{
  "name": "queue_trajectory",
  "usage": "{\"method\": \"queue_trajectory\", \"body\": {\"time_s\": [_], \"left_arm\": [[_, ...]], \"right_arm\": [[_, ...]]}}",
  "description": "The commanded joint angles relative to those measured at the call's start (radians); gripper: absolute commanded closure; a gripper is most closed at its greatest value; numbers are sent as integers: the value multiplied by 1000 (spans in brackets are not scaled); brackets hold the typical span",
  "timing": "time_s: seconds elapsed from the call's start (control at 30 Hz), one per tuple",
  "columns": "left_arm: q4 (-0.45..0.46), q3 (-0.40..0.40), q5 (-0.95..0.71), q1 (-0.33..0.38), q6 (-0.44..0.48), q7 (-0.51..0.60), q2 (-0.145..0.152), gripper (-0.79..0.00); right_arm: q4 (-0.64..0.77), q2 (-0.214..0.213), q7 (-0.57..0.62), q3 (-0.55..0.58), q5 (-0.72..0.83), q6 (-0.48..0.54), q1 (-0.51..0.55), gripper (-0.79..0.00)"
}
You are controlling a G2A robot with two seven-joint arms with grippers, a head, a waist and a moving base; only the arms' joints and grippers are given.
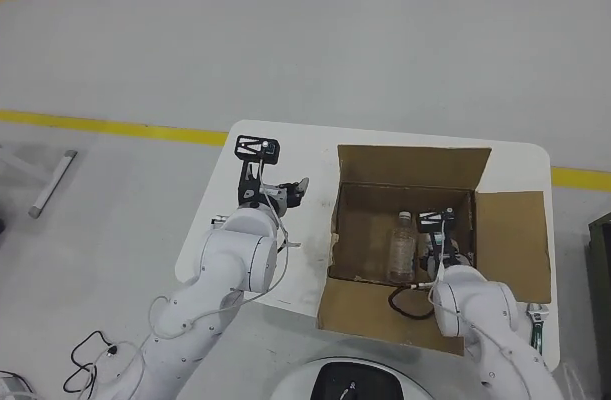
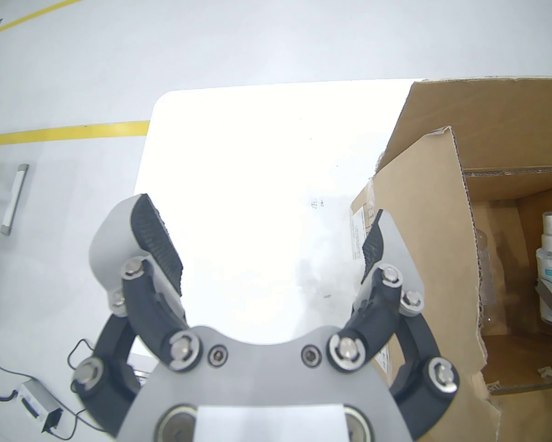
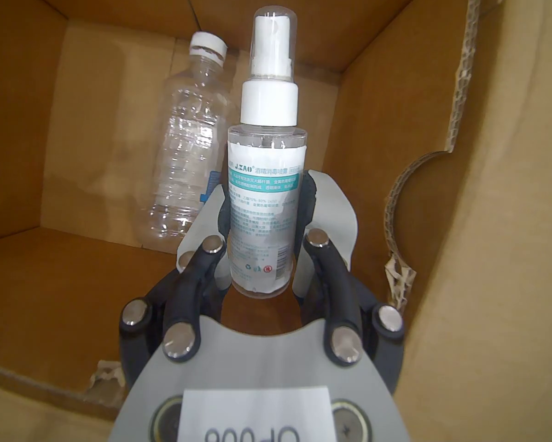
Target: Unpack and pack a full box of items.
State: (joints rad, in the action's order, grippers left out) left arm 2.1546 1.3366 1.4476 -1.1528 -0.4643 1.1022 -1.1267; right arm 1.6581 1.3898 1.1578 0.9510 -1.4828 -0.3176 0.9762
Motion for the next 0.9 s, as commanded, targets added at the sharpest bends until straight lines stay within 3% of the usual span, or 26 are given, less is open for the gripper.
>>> {"method": "queue_trajectory", "body": {"time_s": [0.0,0.03,0.1,0.2,0.37,0.5,0.53,0.67,0.7,0.87], "left_arm": [[0,0,0,0,0,0,0,-785],[0,0,0,0,0,0,0,-785],[0,0,0,0,0,0,0,-785],[0,0,0,0,0,0,0,-785],[0,0,0,0,0,0,0,-785],[0,0,0,0,0,0,0,-785],[0,0,0,0,0,0,0,-785],[0,0,0,0,0,0,0,-785],[0,0,0,0,0,0,0,-785],[0,0,0,0,0,0,0,-785]], "right_arm": [[-29,4,5,2,8,2,-11,-219],[-43,7,2,2,10,2,-15,-302],[-63,11,-7,3,25,5,-22,-354],[-83,17,-10,1,24,9,-26,-533],[-83,23,-9,14,35,6,-21,-597],[5,19,-26,47,65,53,9,-493],[42,16,-26,63,70,66,24,-385],[244,-1,-34,153,119,141,106,-129],[301,-6,-37,180,133,167,131,-25],[539,-31,-61,350,177,272,260,0]]}}
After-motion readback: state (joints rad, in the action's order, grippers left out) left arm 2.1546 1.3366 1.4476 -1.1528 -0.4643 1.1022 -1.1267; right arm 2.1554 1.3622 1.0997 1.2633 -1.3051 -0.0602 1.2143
